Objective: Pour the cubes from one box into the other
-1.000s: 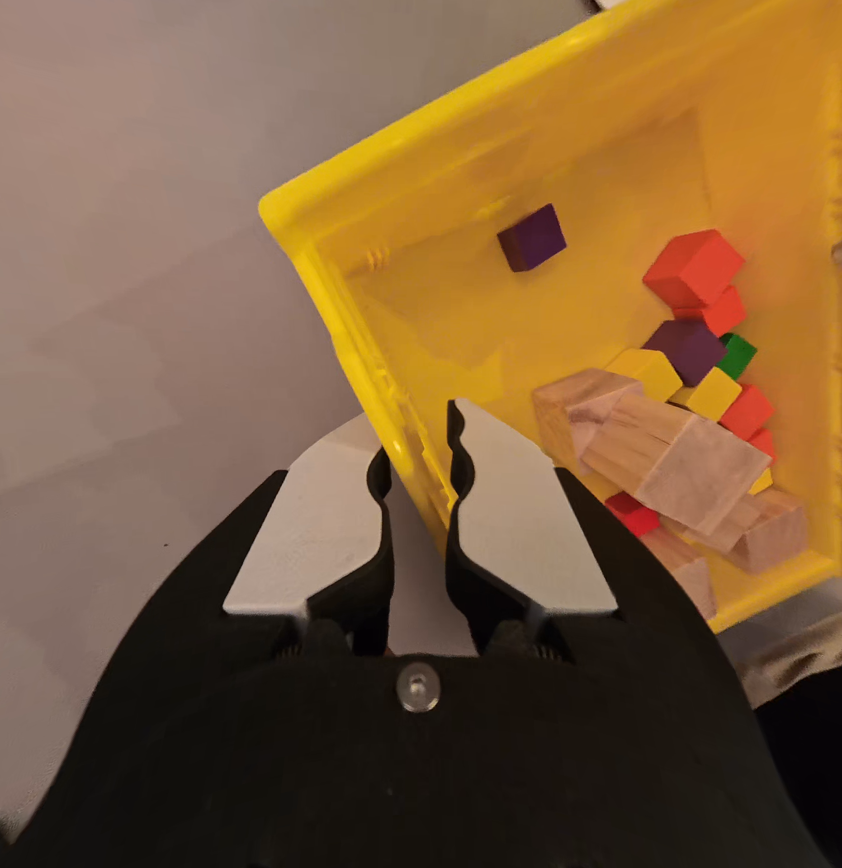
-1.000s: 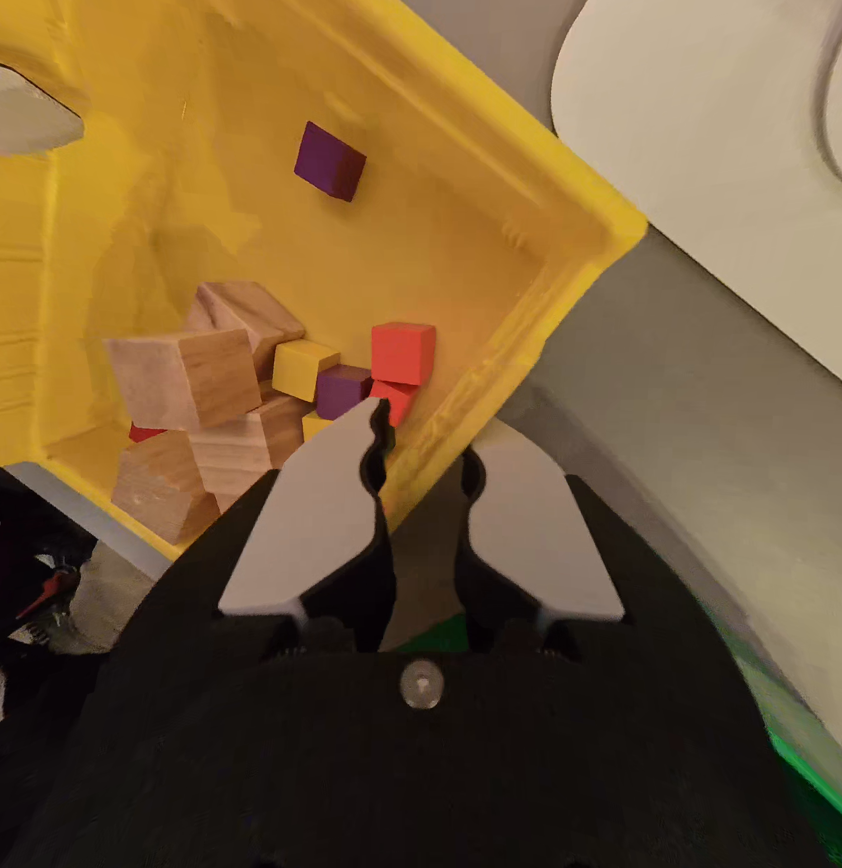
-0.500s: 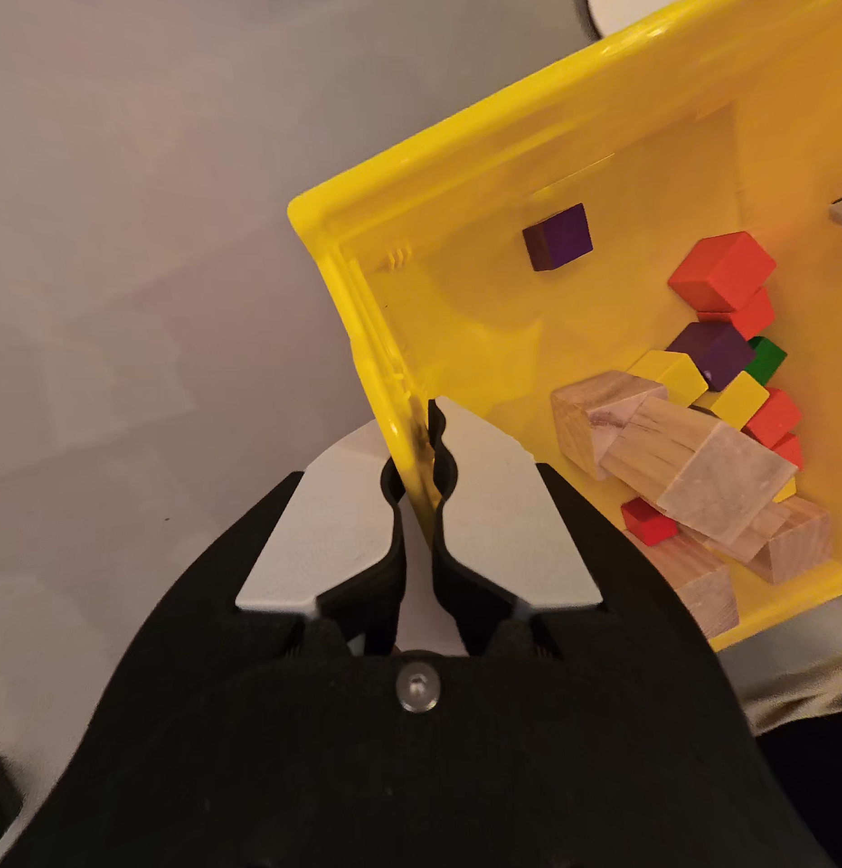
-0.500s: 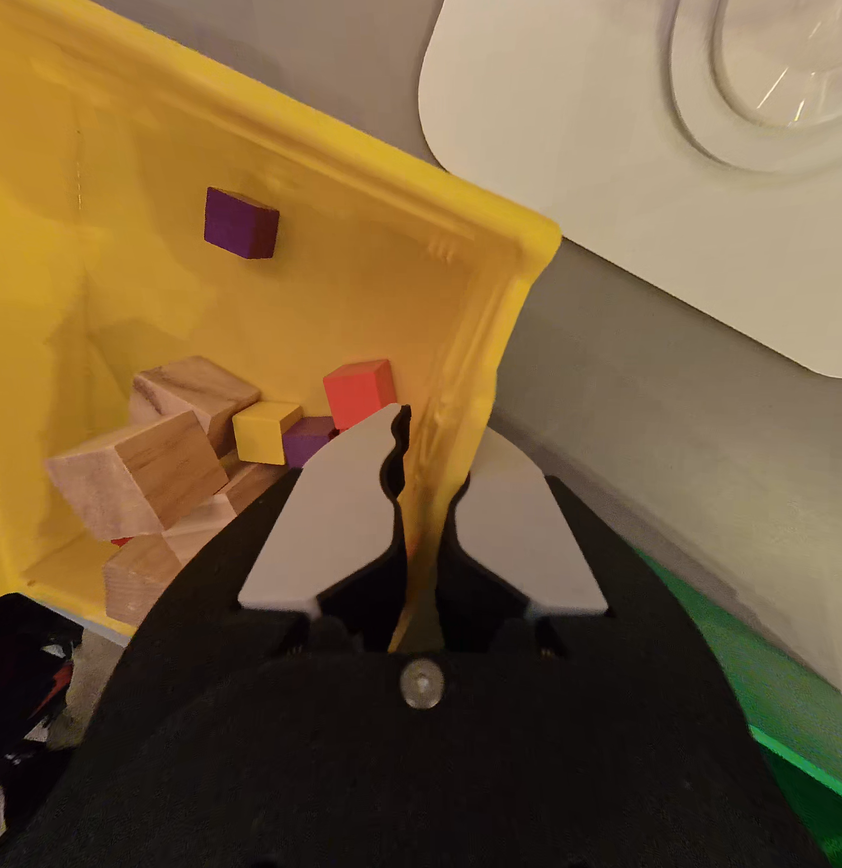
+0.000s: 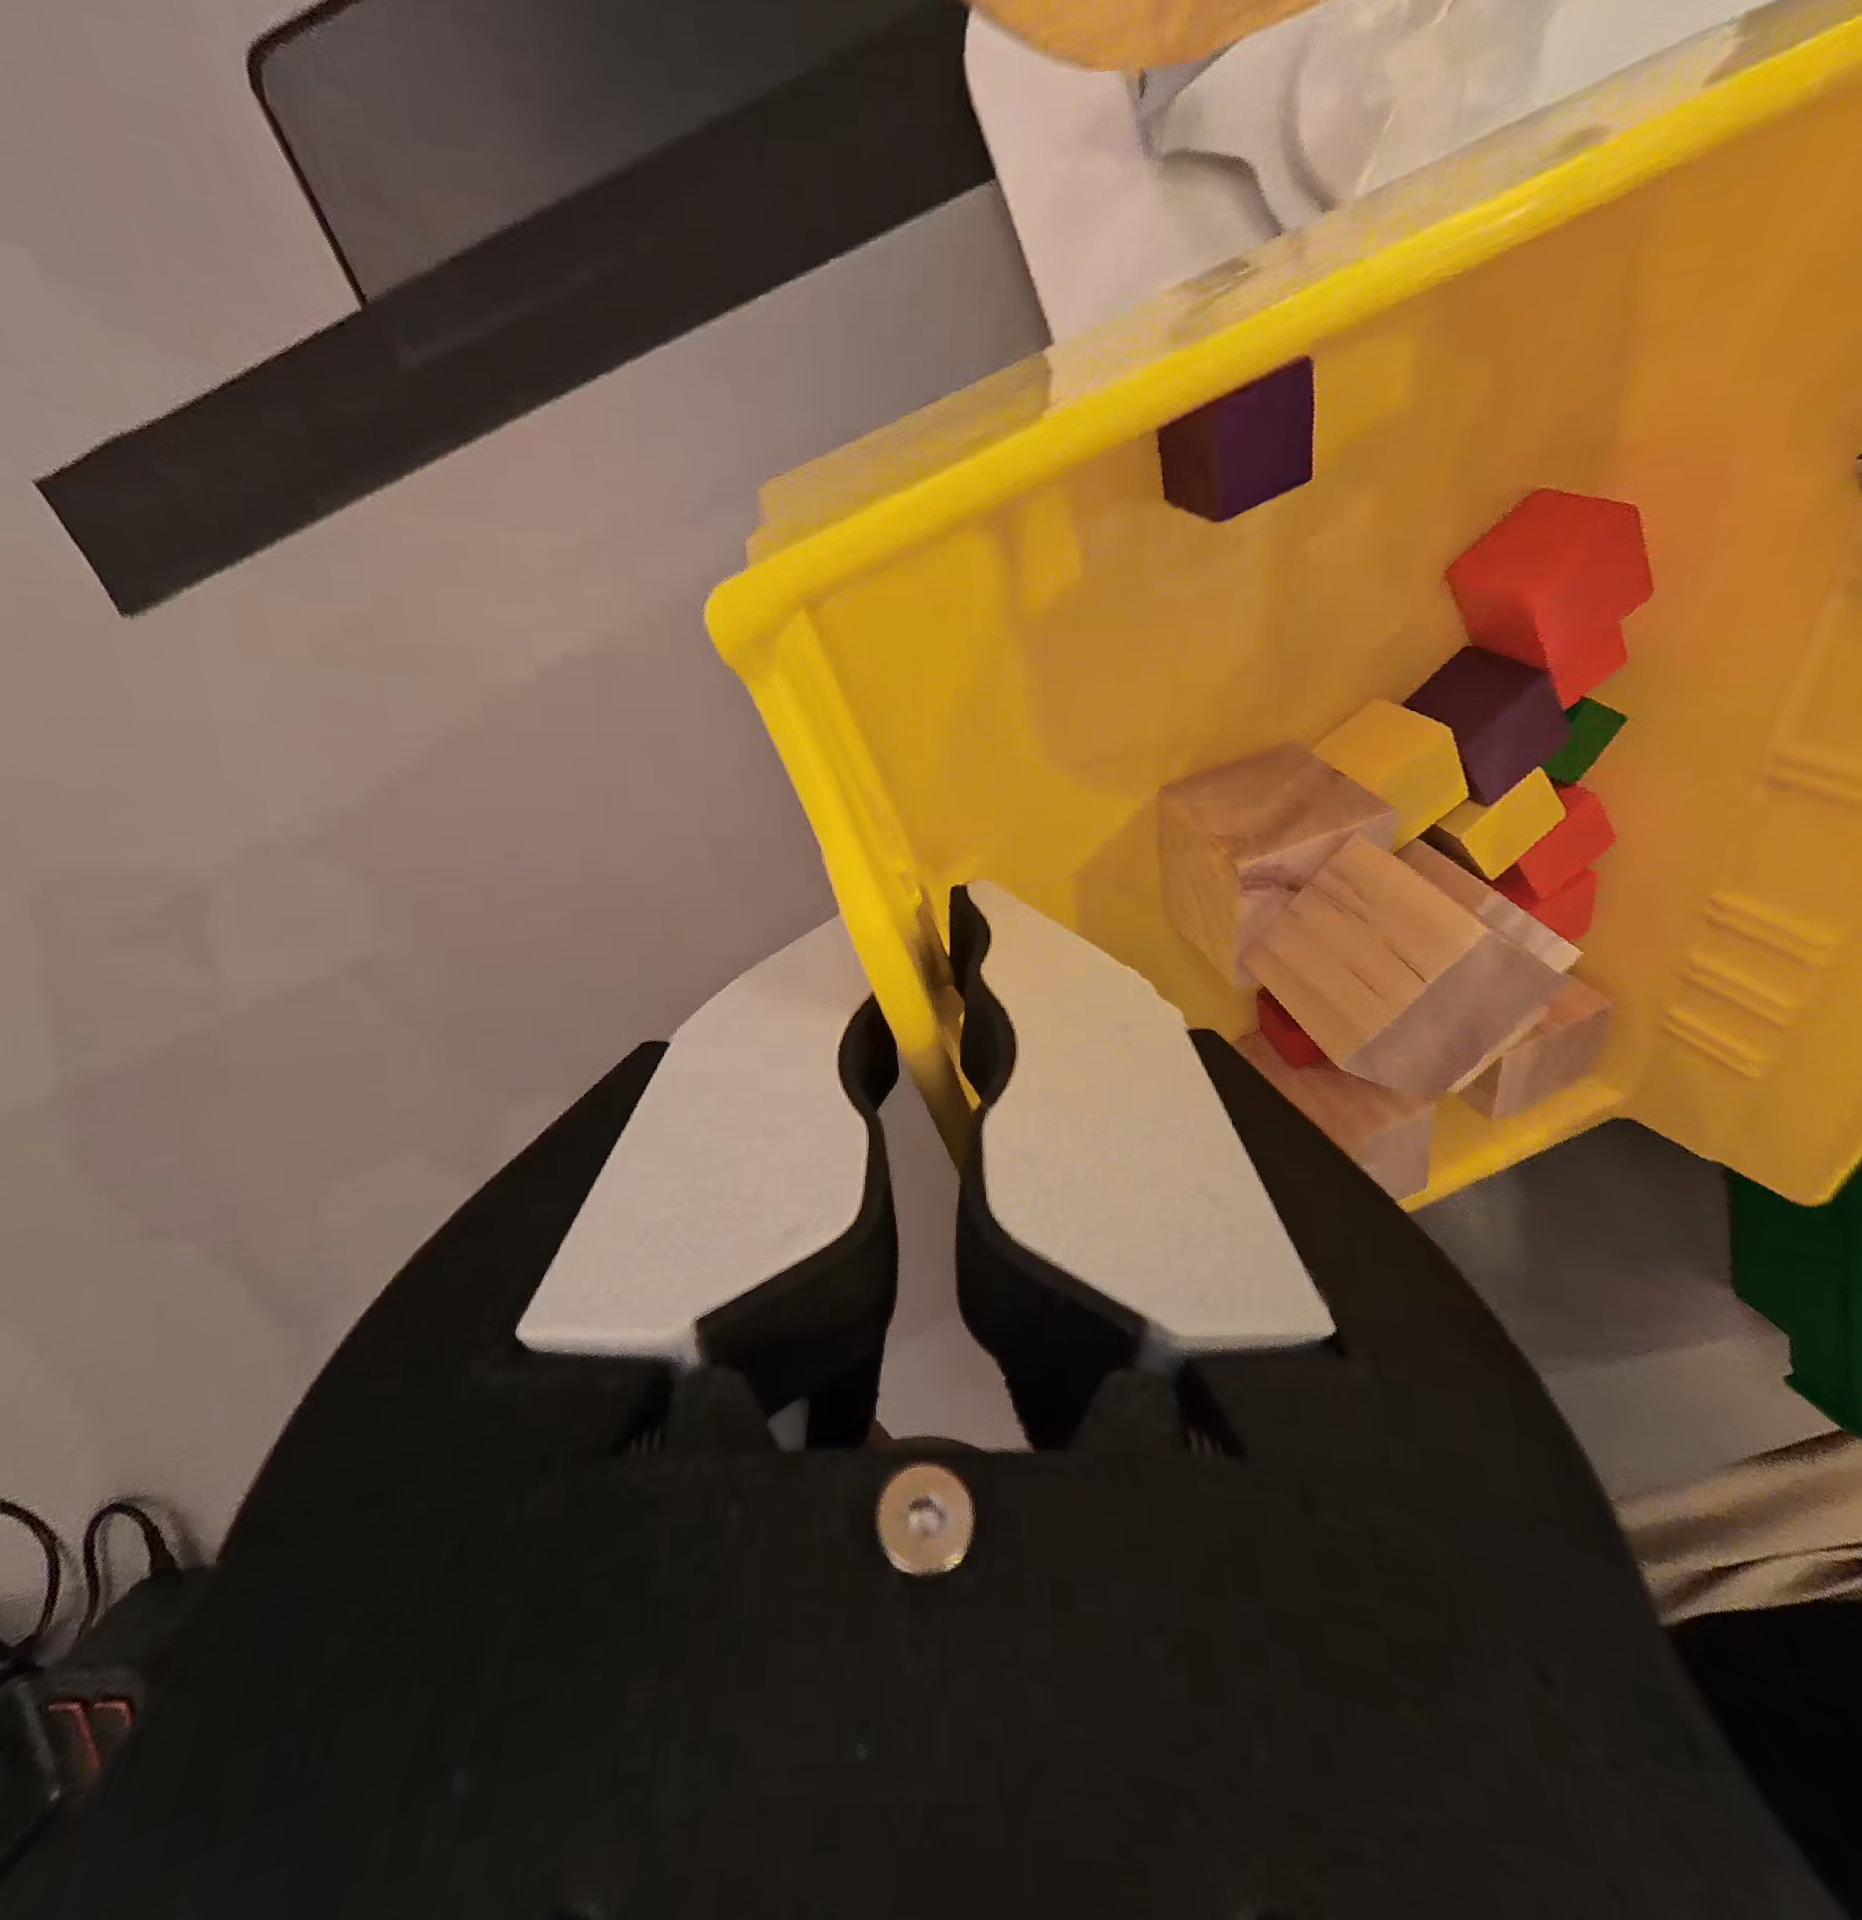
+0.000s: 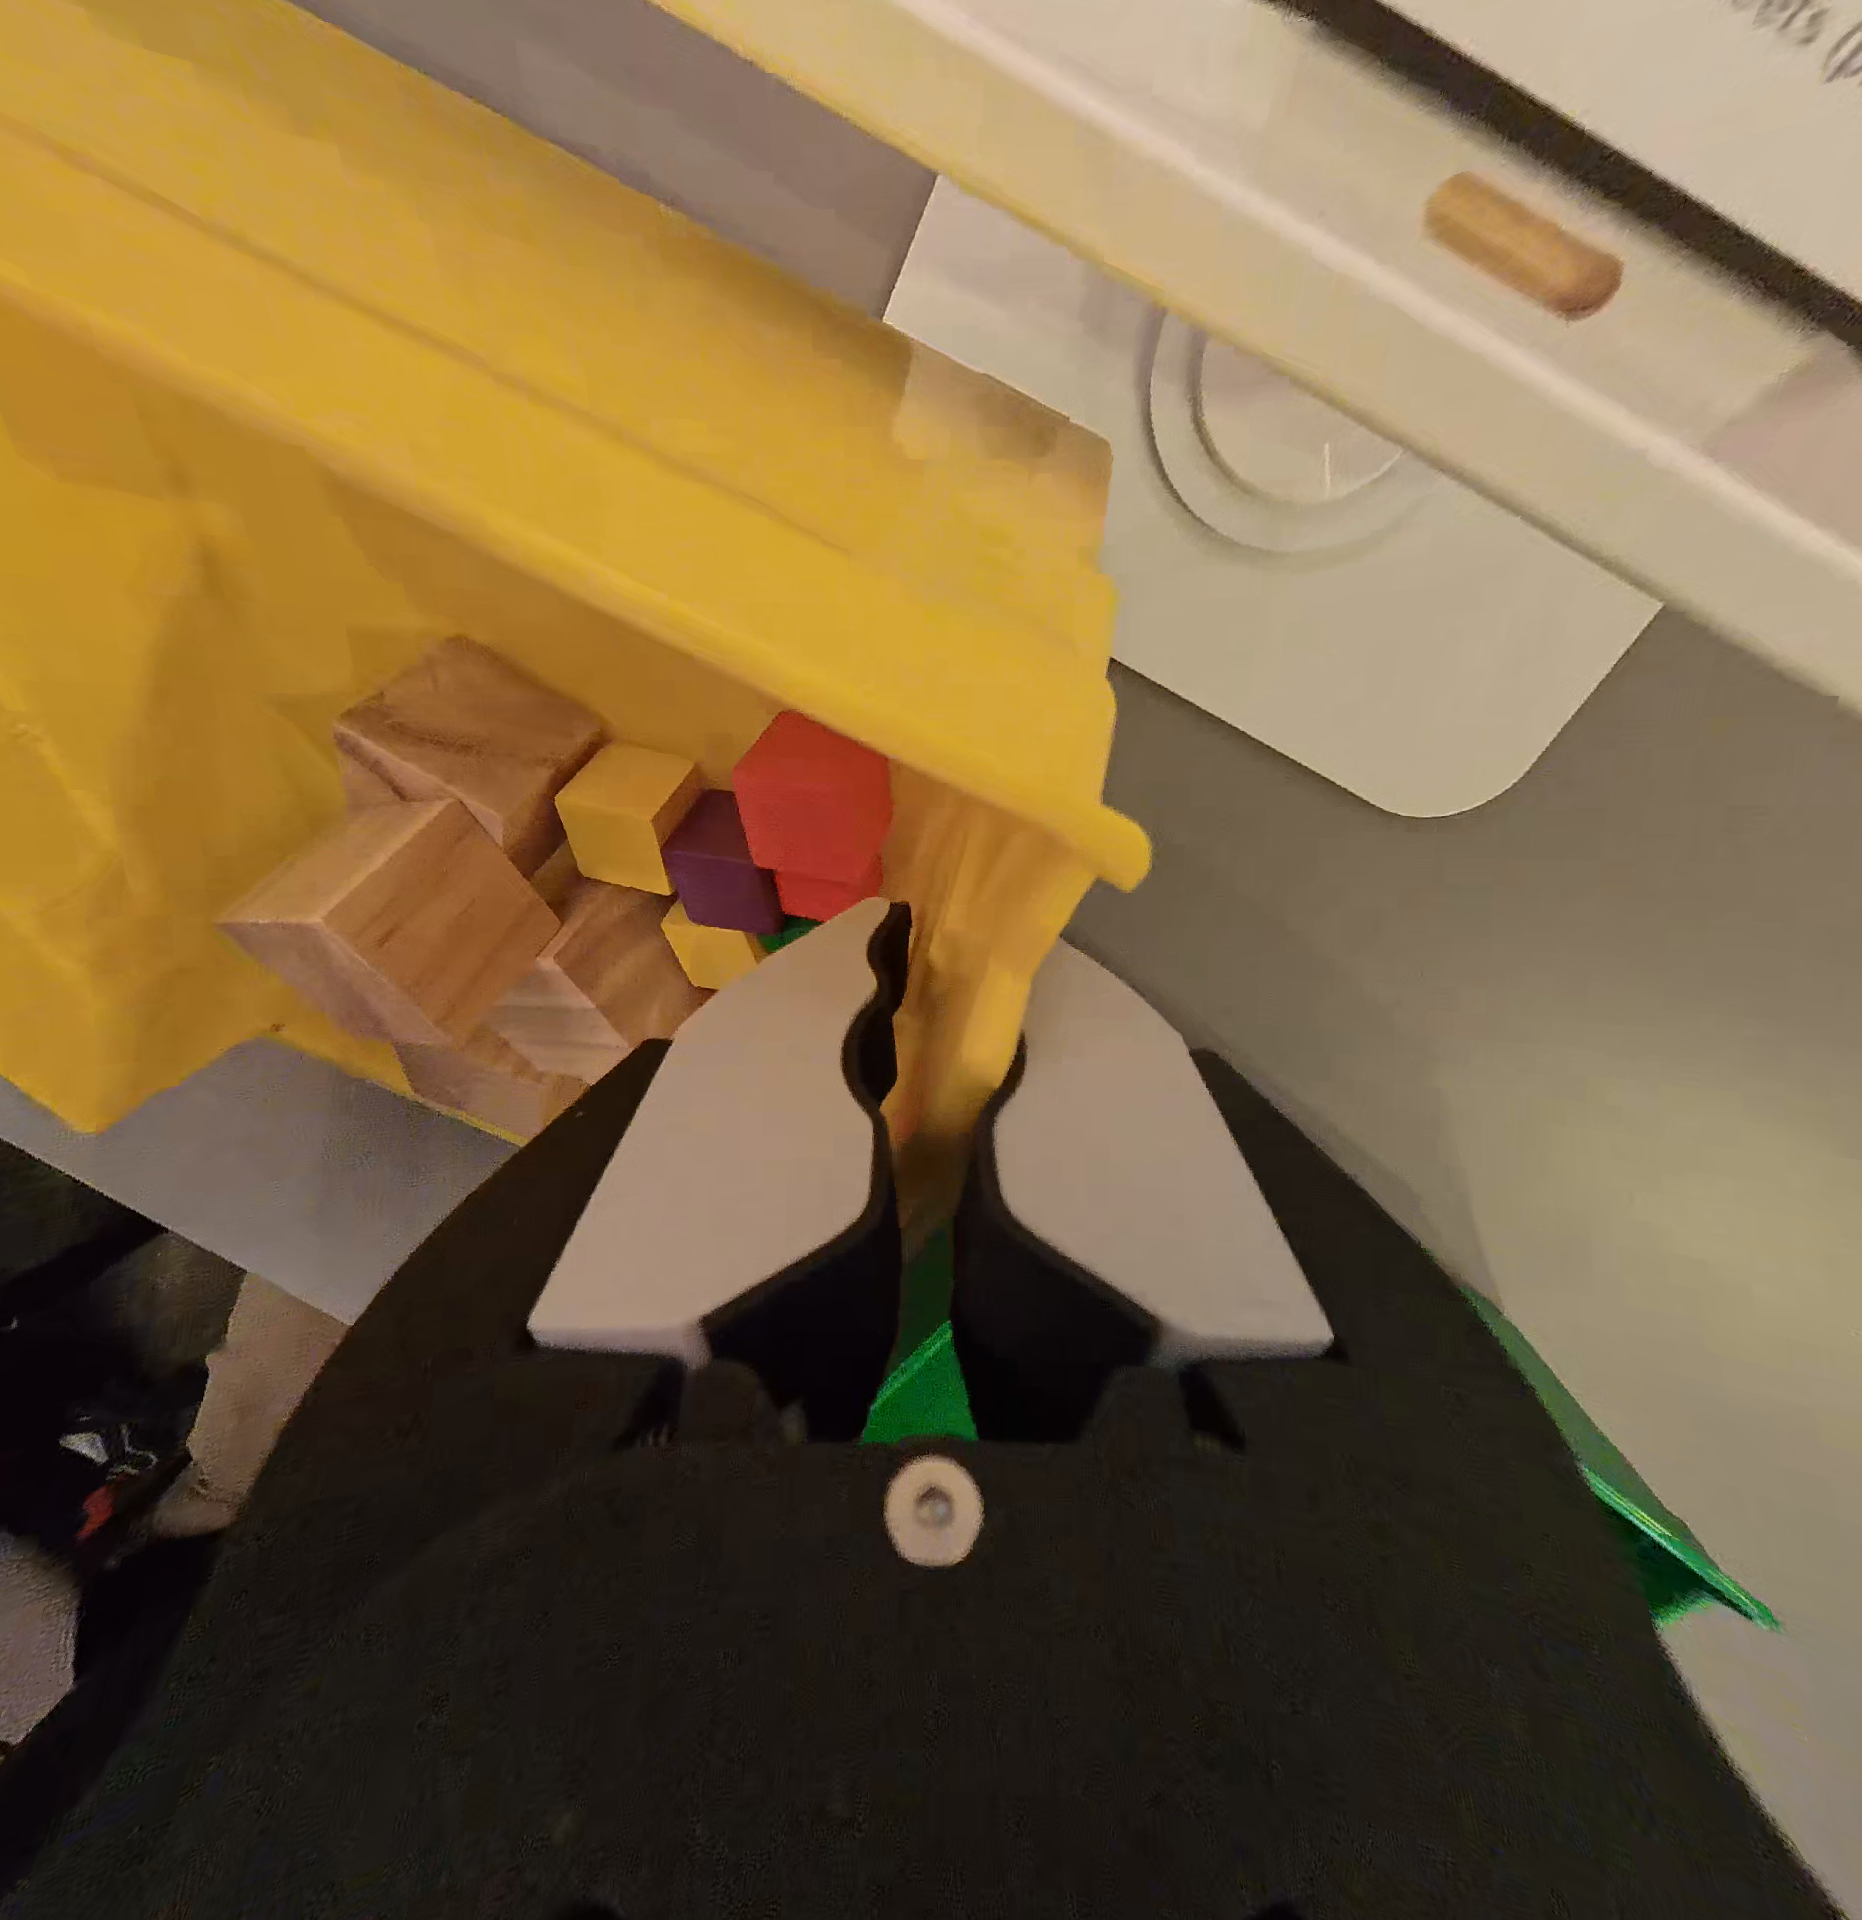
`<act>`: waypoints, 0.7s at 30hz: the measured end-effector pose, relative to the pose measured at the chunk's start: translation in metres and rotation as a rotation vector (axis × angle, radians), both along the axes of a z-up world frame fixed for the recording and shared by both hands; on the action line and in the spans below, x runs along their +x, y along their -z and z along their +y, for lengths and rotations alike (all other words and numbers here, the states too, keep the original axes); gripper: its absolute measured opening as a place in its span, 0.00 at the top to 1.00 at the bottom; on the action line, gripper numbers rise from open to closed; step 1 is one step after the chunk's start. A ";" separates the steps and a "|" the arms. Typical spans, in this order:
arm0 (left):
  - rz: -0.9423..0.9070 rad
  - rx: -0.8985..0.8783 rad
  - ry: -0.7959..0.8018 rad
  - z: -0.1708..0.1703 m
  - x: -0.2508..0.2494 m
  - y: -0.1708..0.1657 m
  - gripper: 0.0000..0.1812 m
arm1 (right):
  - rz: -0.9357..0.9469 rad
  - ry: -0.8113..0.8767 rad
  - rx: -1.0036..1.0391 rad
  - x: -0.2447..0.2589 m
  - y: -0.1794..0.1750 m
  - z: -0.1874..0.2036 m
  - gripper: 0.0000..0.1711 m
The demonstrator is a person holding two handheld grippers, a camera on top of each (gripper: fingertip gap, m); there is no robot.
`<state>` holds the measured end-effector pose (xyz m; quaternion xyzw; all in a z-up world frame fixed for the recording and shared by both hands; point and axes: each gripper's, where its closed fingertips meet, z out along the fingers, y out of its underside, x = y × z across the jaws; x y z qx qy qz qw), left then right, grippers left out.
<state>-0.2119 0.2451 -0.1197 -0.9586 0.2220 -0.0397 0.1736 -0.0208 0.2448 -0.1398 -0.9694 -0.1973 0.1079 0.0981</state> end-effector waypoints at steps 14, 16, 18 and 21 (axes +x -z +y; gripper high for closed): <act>-0.033 0.085 0.024 0.006 0.022 -0.025 0.97 | 0.035 0.012 0.064 0.020 -0.025 0.004 1.00; -0.030 0.088 0.026 0.007 0.024 -0.027 0.97 | 0.040 0.013 0.059 0.022 -0.026 0.004 1.00; -0.033 0.091 0.029 0.008 0.026 -0.030 0.97 | 0.043 0.011 0.054 0.024 -0.028 0.004 1.00; -0.024 0.088 0.037 0.008 0.029 -0.034 0.97 | 0.056 0.013 0.031 0.026 -0.029 0.003 1.00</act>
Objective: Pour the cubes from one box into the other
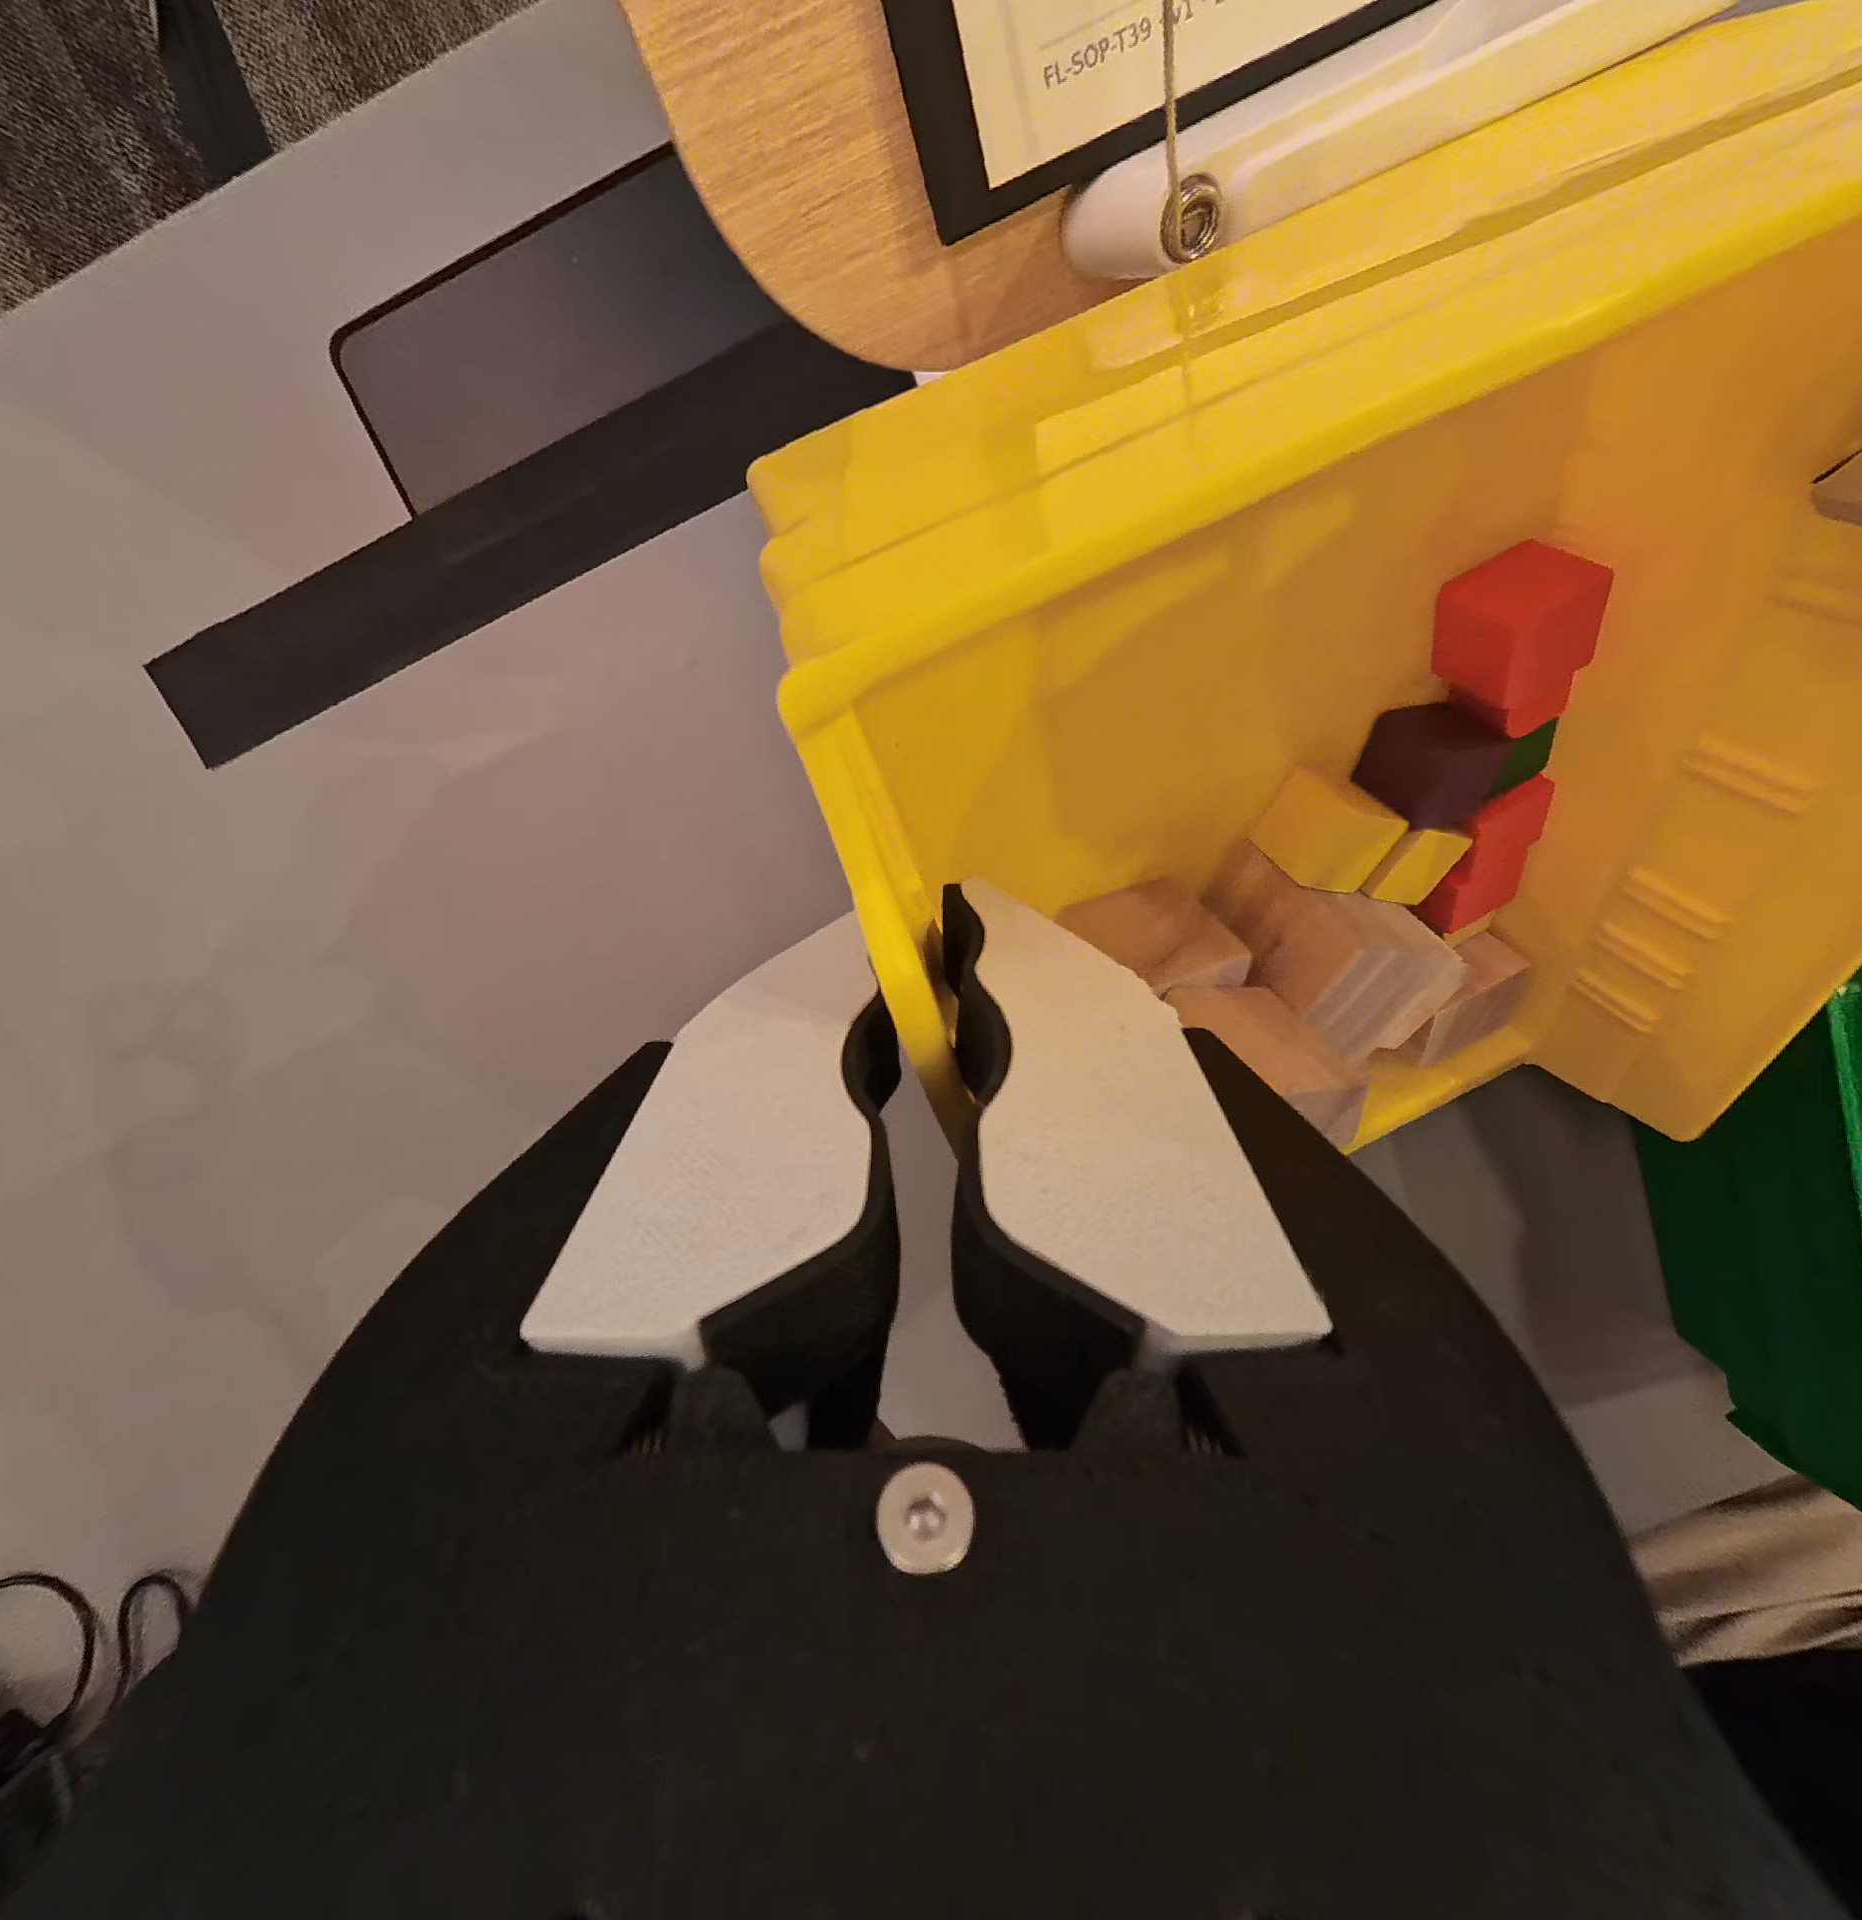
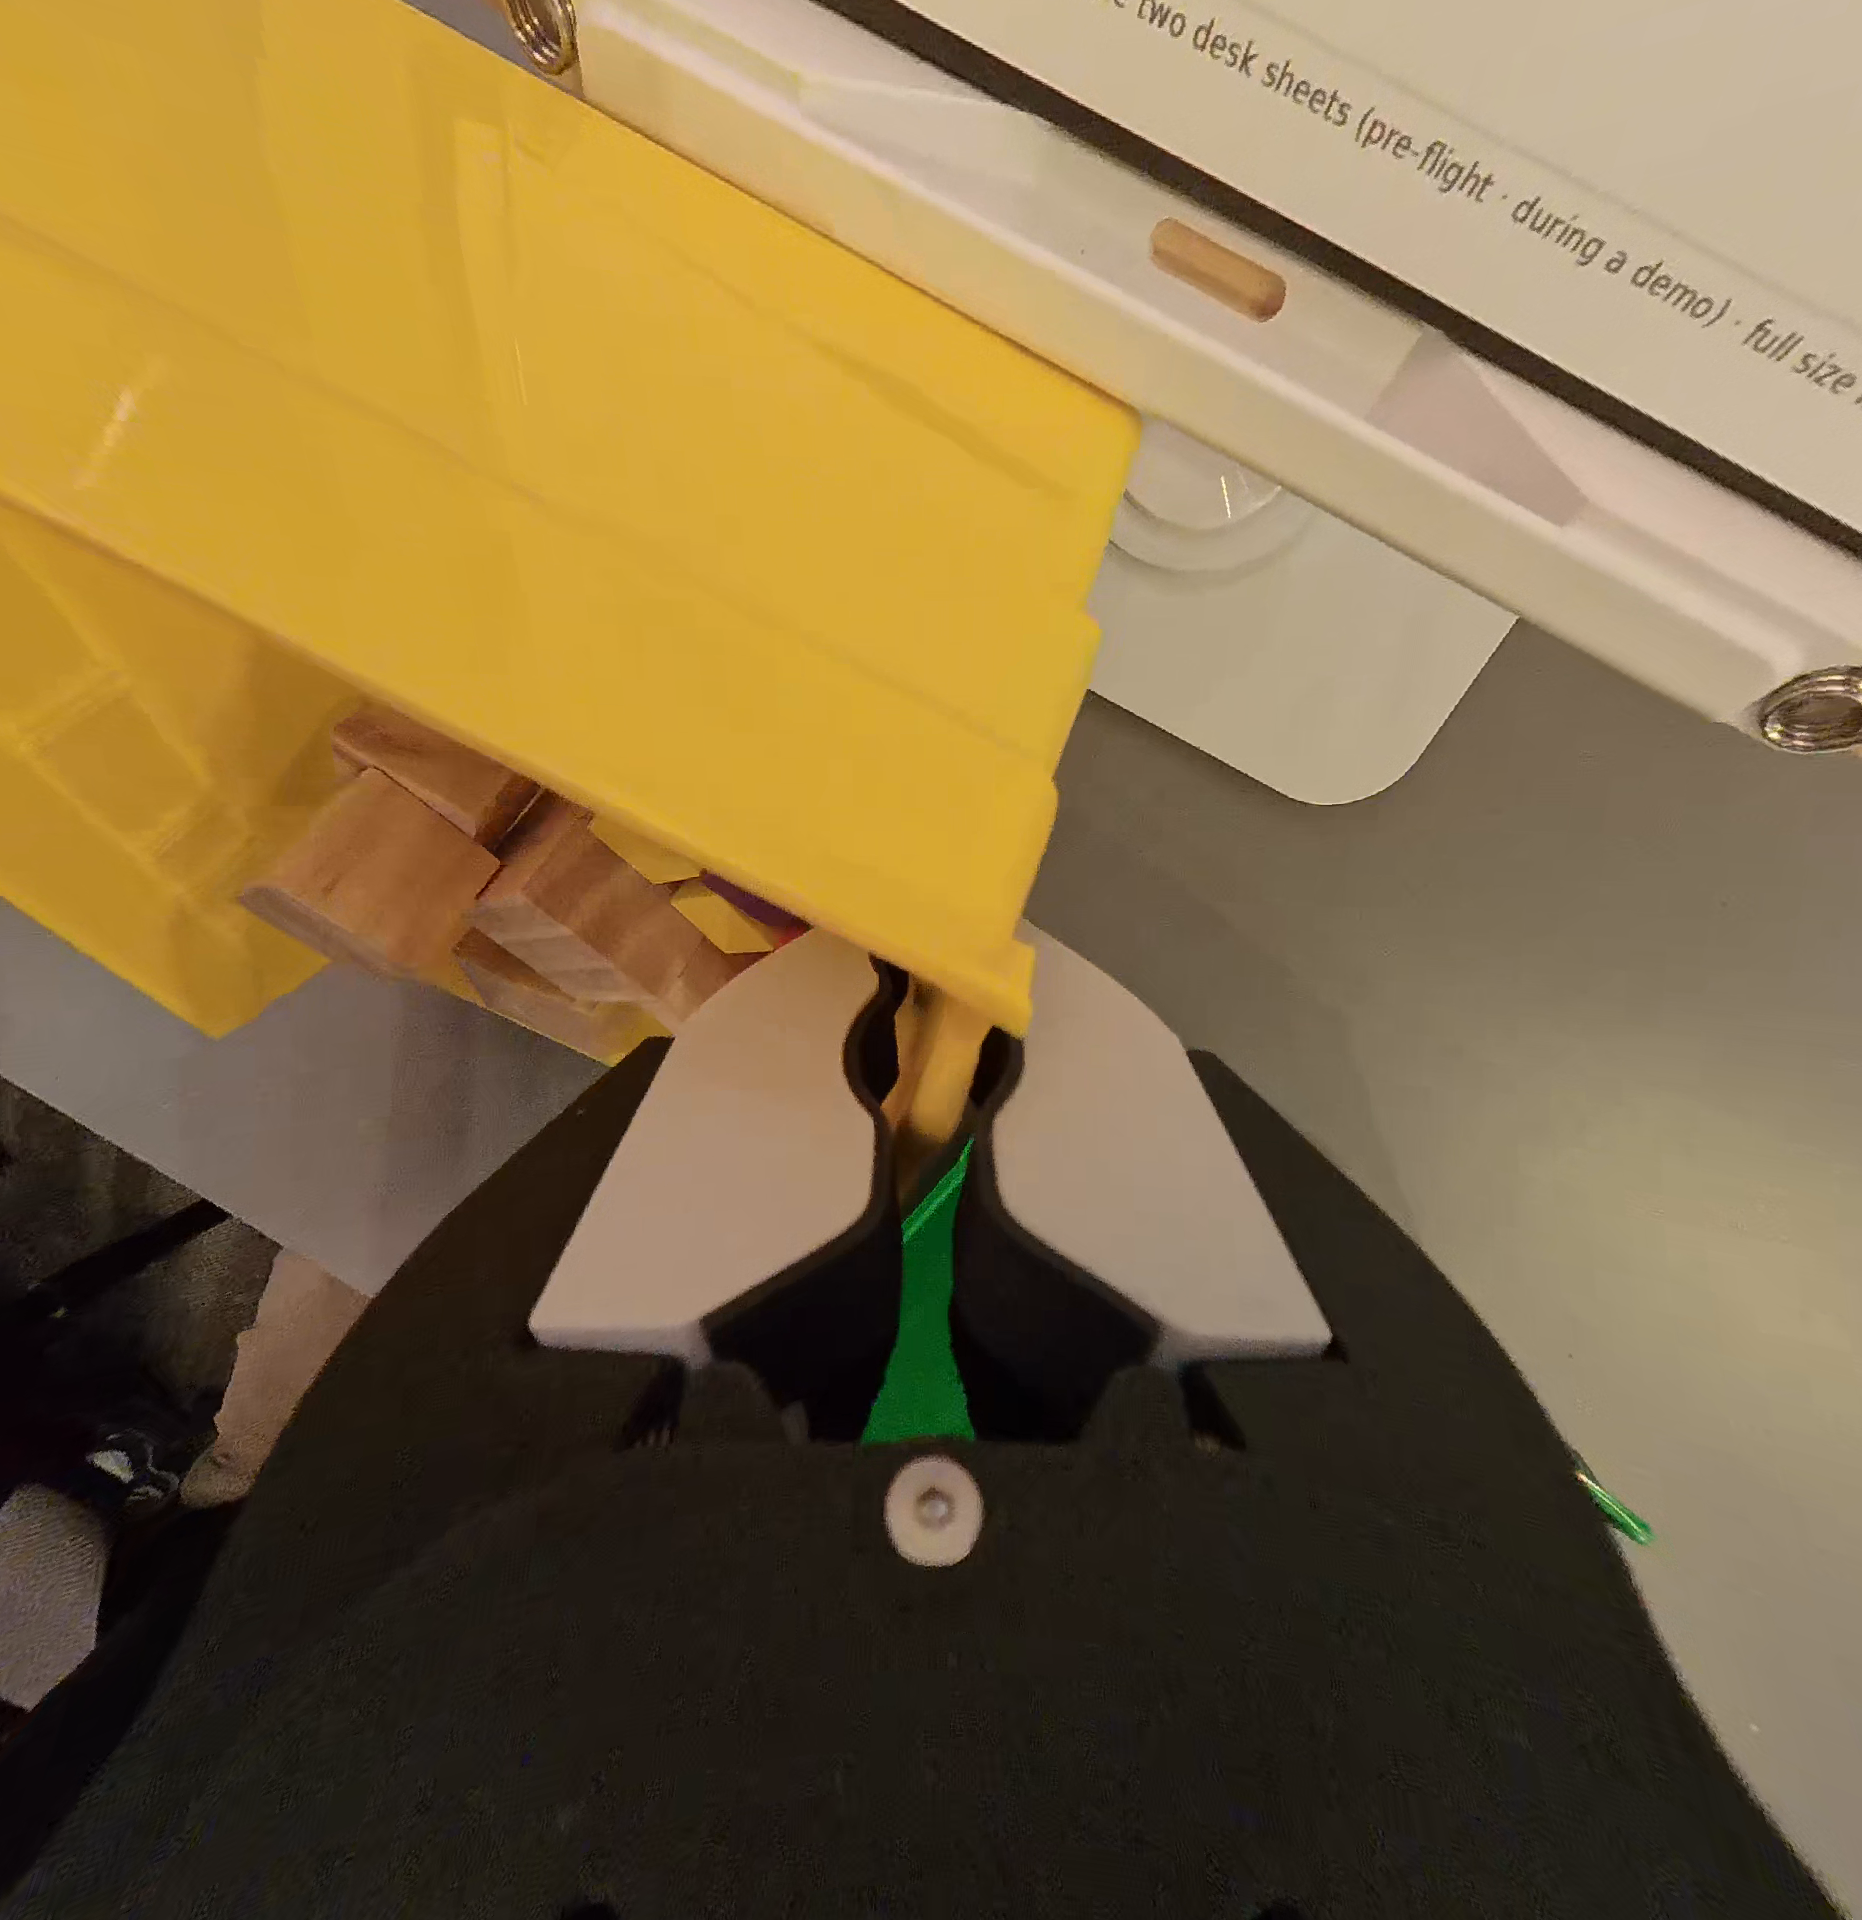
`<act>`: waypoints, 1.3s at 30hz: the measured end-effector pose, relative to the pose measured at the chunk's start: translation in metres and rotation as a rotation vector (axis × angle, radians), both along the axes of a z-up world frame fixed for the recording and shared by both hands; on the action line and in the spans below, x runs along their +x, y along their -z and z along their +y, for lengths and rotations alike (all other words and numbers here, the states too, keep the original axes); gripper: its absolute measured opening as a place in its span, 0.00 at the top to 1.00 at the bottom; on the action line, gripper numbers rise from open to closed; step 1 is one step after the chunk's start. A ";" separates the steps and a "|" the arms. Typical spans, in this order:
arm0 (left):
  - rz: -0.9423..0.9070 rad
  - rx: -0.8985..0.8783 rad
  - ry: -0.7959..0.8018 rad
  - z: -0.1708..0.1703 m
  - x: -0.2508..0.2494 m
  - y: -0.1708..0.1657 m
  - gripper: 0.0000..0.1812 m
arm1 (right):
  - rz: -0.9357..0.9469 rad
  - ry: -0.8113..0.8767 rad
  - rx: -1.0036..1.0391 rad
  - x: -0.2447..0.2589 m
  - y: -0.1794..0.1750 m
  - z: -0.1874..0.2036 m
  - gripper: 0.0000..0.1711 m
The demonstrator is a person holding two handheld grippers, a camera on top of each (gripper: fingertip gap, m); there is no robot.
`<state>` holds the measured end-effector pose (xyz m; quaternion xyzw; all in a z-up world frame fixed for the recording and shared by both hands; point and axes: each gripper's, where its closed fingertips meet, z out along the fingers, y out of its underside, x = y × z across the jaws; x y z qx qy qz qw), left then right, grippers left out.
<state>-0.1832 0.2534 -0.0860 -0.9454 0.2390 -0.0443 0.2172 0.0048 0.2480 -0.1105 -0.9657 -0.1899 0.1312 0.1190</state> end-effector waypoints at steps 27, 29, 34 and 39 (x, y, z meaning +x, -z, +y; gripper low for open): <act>-0.039 -0.102 0.002 0.011 -0.001 0.021 0.97 | 0.025 -0.035 -0.117 -0.004 0.015 0.010 0.99; -0.051 -0.092 0.005 0.011 -0.002 0.024 0.97 | 0.025 -0.035 -0.111 -0.005 0.015 0.010 0.99; -0.053 -0.075 0.008 0.009 -0.003 0.017 0.97 | 0.023 -0.040 -0.108 -0.007 0.011 0.009 0.99; -0.043 -0.085 0.007 0.007 -0.004 0.013 0.97 | 0.020 -0.039 -0.105 -0.007 0.005 0.007 0.99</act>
